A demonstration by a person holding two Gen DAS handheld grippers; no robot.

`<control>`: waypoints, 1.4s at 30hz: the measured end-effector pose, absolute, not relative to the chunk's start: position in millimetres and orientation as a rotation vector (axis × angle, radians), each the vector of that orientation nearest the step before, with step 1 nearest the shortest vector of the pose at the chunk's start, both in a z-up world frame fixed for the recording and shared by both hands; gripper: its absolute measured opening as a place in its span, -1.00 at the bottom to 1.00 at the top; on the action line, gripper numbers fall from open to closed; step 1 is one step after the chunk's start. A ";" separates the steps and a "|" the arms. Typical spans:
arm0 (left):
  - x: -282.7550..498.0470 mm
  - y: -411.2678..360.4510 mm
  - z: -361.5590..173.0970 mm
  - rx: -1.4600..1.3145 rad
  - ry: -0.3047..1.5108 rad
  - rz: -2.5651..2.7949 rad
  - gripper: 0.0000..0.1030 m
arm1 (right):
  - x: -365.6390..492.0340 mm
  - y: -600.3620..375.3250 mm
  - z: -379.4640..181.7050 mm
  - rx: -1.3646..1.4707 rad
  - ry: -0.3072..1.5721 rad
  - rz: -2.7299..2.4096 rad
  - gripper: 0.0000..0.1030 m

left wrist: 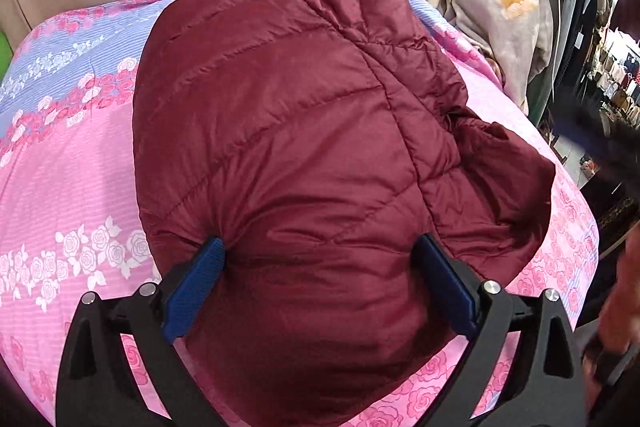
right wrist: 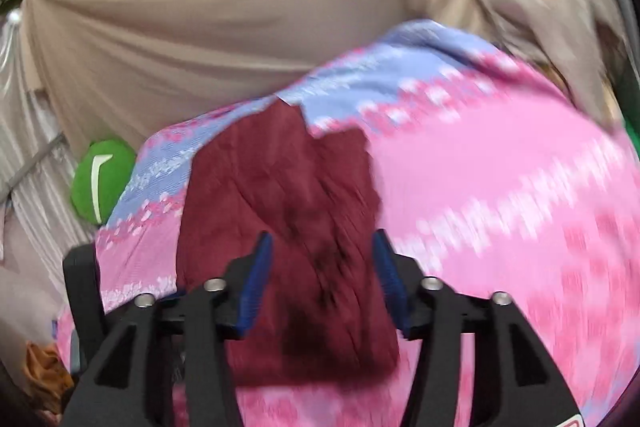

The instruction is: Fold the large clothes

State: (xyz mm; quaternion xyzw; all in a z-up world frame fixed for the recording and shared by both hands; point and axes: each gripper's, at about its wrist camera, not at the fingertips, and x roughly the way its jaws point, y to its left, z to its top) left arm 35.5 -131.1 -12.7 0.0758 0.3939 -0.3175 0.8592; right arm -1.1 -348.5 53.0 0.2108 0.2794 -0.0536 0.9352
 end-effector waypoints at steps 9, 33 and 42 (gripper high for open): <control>35.5 -133.8 -14.0 0.175 0.829 -0.640 0.82 | 138.5 -353.2 26.2 0.436 0.751 -0.054 0.13; 48.4 -145.9 8.0 0.115 0.850 -0.690 0.74 | 89.9 -395.3 -7.4 0.515 0.715 -0.180 -0.61; 48.1 -152.4 -1.2 0.143 0.847 -0.653 0.80 | -10.4 -347.9 28.9 0.423 0.649 -0.121 -0.70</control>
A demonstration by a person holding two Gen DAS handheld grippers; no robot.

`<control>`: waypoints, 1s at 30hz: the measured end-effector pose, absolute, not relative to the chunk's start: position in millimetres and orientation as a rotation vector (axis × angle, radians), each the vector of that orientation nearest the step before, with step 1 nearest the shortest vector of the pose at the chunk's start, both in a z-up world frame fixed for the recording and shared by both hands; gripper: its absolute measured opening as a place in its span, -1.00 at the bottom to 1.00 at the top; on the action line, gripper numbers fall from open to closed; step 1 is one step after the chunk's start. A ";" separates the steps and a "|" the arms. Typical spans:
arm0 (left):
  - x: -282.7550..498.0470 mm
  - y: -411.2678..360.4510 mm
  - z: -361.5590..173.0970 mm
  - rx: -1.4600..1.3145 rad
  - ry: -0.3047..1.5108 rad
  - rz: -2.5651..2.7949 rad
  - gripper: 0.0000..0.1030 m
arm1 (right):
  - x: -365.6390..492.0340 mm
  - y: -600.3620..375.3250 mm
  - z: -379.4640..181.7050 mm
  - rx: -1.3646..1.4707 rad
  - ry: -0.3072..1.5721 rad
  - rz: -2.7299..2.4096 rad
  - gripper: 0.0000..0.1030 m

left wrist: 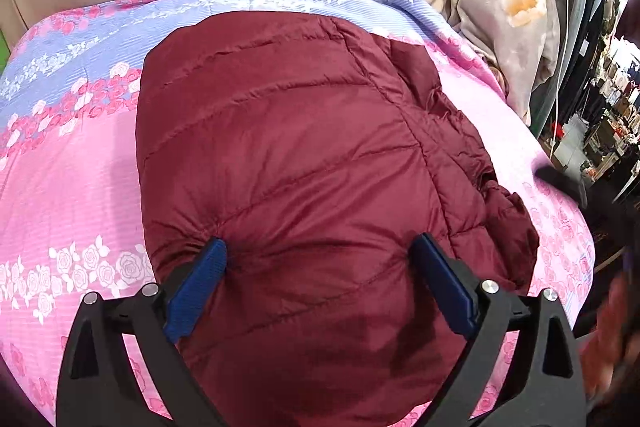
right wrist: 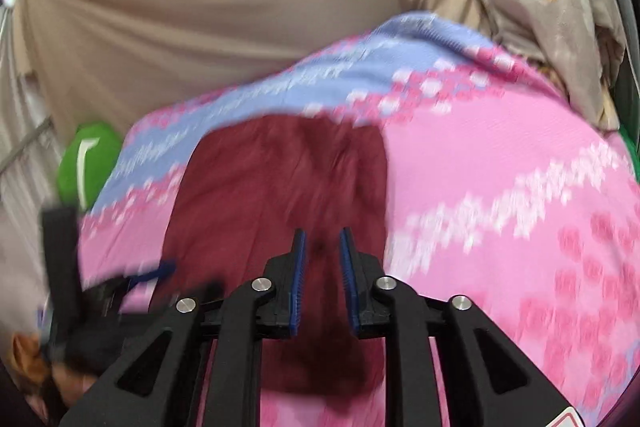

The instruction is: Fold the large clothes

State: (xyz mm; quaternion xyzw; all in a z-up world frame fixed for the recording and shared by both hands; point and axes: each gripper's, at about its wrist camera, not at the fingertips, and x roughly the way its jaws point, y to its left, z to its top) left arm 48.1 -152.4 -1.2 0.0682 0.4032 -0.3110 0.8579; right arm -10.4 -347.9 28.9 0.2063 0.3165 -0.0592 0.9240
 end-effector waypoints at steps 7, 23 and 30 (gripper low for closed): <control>46.6 -157.7 -6.3 0.176 0.841 -0.643 0.82 | -4.6 -335.3 -35.6 0.383 0.842 -0.188 -0.91; 55.1 -114.9 50.7 0.027 0.767 -0.678 0.77 | -8.7 -340.8 46.4 0.367 0.650 -0.152 -0.75; 116.1 -114.3 81.0 -0.079 0.740 -0.595 0.79 | 81.7 -335.7 87.2 0.236 0.589 -0.128 -0.75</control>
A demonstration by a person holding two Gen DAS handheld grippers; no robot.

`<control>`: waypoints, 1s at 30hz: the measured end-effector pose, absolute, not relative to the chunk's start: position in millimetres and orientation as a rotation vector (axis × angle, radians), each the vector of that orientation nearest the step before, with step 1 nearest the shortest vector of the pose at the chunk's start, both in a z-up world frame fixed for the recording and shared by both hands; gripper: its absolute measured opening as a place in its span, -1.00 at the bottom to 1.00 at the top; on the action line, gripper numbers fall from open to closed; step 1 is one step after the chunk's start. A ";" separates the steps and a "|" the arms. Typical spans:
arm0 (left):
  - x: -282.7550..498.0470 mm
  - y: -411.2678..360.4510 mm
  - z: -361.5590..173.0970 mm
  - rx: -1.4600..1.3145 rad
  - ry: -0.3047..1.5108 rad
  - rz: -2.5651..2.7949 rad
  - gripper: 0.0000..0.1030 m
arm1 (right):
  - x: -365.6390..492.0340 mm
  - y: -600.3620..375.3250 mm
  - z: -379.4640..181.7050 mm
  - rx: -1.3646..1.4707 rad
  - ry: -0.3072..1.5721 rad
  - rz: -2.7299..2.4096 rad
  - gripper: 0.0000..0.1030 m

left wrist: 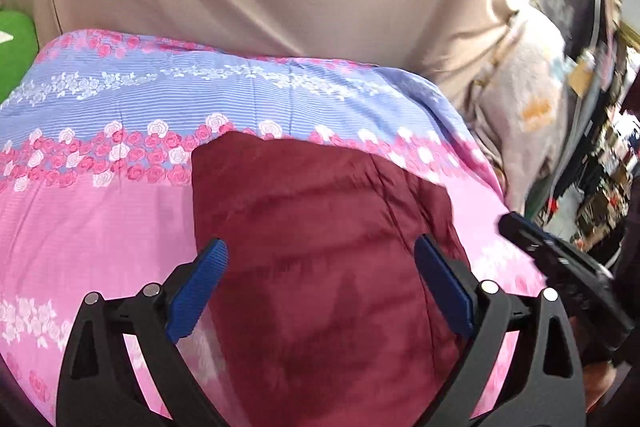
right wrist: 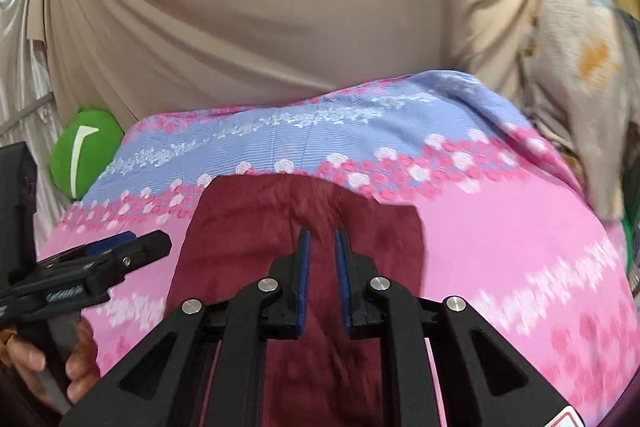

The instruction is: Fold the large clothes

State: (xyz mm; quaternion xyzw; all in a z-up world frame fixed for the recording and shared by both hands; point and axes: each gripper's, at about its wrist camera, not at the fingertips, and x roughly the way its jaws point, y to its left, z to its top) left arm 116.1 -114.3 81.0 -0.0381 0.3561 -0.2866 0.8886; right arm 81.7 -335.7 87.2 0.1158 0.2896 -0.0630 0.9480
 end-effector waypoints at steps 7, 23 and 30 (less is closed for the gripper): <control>176.9 -150.5 32.5 -0.044 0.909 -0.570 0.79 | 185.5 -366.7 10.5 0.238 0.834 -0.201 -0.94; 177.6 -188.8 -26.8 0.146 0.842 -0.479 0.91 | 211.5 -399.8 -60.1 0.412 0.881 -0.156 -0.99; 168.6 -159.6 -2.8 0.075 0.881 -0.530 0.90 | 123.7 -380.2 11.9 0.390 0.733 -0.126 -0.70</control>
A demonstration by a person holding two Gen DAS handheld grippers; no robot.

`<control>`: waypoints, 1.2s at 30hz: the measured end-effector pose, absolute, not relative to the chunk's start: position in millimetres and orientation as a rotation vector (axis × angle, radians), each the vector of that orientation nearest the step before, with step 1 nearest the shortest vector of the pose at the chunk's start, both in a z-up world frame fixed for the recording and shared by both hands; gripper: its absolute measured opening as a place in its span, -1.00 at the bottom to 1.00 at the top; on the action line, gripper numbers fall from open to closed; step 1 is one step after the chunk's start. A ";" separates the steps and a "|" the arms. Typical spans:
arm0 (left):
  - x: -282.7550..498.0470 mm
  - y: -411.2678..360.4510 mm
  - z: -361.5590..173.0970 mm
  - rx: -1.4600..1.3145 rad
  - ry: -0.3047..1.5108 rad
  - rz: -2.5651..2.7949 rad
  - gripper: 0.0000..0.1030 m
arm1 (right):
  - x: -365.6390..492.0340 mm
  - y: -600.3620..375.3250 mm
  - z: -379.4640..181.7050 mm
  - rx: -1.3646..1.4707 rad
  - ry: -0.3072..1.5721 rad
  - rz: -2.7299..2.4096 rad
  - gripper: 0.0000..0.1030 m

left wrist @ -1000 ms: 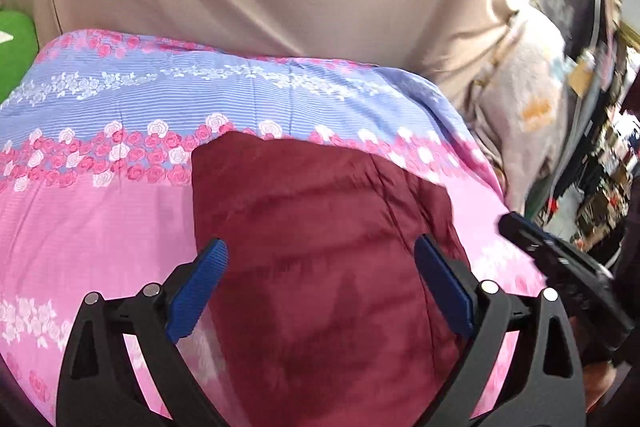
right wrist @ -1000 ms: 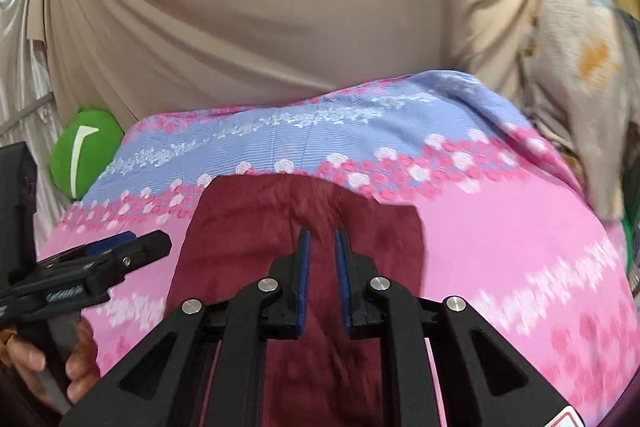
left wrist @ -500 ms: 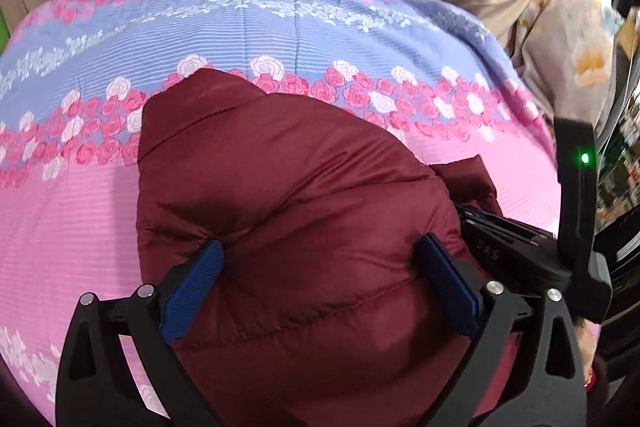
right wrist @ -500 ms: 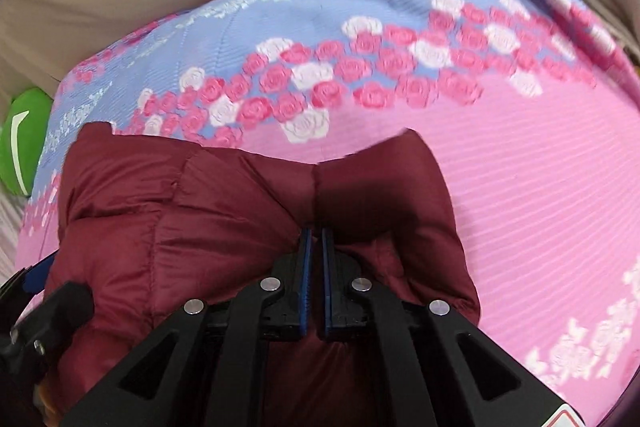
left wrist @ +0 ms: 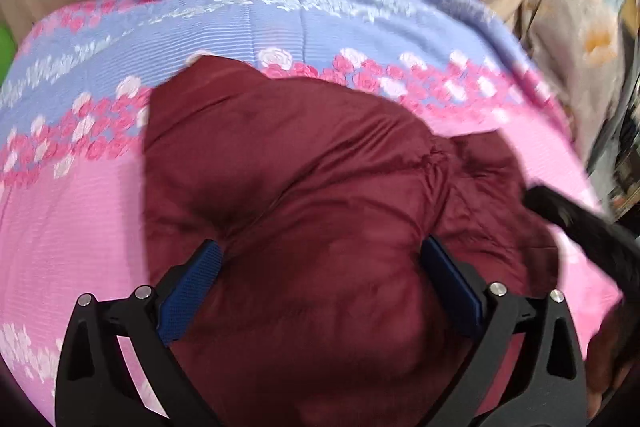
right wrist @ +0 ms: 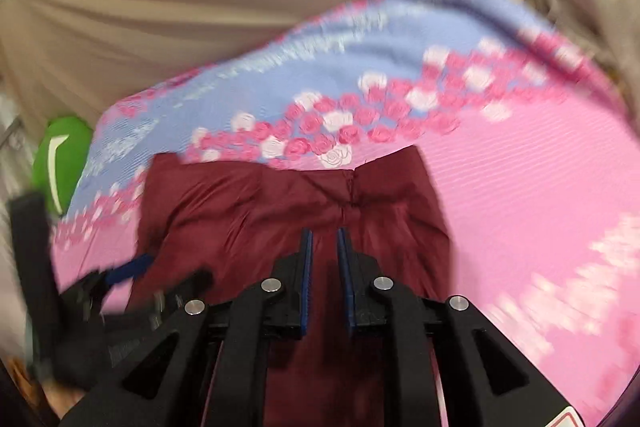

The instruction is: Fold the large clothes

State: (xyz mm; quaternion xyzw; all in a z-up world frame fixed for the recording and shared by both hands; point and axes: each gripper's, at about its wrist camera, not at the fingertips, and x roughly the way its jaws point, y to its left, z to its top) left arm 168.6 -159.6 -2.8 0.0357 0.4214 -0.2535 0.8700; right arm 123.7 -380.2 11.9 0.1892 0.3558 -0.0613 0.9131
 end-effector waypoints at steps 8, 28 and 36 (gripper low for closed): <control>94.5 -107.2 5.8 0.066 0.921 -0.648 0.90 | 30.8 -360.0 -14.1 0.343 0.874 -0.174 -0.57; 148.5 -75.9 -40.2 -0.291 1.149 -0.705 0.91 | 51.3 -406.1 -49.5 0.621 0.839 -0.070 0.49; 161.9 -95.4 -53.4 -0.321 1.191 -0.735 0.91 | 75.6 -414.8 -75.6 0.797 0.842 0.080 0.68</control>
